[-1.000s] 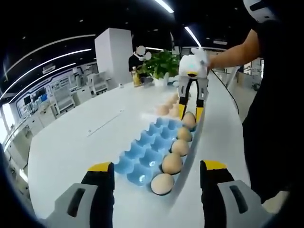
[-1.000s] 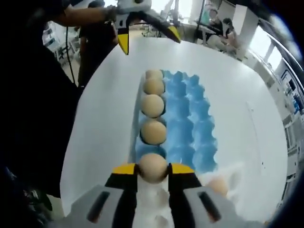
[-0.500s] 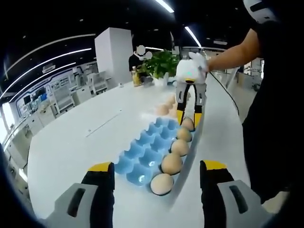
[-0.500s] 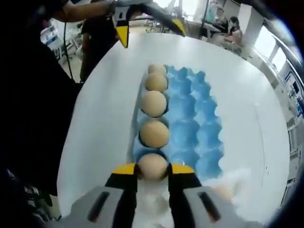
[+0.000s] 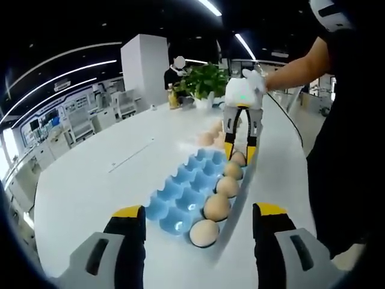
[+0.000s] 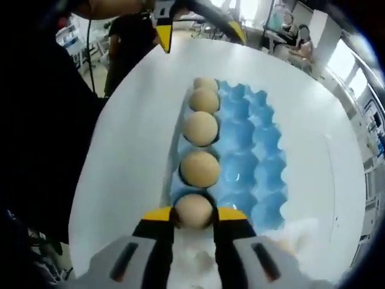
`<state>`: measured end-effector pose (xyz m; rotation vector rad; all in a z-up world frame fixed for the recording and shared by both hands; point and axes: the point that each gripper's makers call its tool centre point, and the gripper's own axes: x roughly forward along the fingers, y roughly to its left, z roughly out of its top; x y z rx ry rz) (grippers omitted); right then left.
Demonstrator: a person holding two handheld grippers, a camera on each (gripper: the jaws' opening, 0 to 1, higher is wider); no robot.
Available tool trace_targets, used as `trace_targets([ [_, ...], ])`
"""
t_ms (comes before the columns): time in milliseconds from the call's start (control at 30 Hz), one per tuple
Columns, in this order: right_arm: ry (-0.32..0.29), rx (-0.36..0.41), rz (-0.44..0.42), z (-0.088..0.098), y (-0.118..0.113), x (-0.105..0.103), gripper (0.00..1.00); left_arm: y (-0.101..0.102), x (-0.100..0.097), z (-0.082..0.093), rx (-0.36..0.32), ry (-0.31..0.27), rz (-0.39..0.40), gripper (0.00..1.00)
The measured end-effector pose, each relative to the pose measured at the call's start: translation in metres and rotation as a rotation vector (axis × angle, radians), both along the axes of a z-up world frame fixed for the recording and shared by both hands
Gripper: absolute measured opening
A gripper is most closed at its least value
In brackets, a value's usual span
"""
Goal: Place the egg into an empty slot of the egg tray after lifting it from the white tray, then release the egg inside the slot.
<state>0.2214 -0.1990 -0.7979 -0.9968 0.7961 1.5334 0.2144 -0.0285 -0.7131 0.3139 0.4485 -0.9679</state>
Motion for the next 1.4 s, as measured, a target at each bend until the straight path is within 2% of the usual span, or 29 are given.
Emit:
trace_targets([
  [400, 0.000, 0.084, -0.038, 0.001, -0.001, -0.001, 0.26, 0.000, 0.000, 0.001, 0.006, -0.006, -0.002, 0.73],
  [467, -0.002, 0.094, -0.045, 0.002, -0.001, 0.000, 0.30, 0.000, 0.000, 0.001, 0.006, -0.007, 0.000, 0.74],
  [700, -0.002, 0.140, -0.107, 0.010, -0.010, 0.004, 0.30, -0.002, 0.000, 0.002, 0.006, -0.005, -0.005, 0.74],
  [933, -0.015, 0.133, -0.131, 0.013, -0.023, 0.005, 0.29, -0.005, -0.001, 0.002, 0.007, -0.003, -0.019, 0.73],
  [1033, -0.038, 0.188, -0.191, 0.027, -0.026, 0.021, 0.29, -0.005, -0.001, 0.002, 0.009, -0.004, -0.020, 0.74],
  [1133, -0.091, 0.194, -0.236, 0.034, -0.034, 0.041, 0.29, -0.005, -0.001, 0.002, 0.009, -0.005, -0.019, 0.73],
  [1200, -0.149, 0.167, -0.263, 0.034, -0.044, 0.057, 0.29, -0.004, 0.000, 0.002, 0.011, -0.004, -0.018, 0.74],
  [1400, -0.161, 0.108, -0.271, 0.024, -0.053, 0.064, 0.29, -0.003, 0.000, 0.002, 0.010, -0.005, -0.012, 0.74],
])
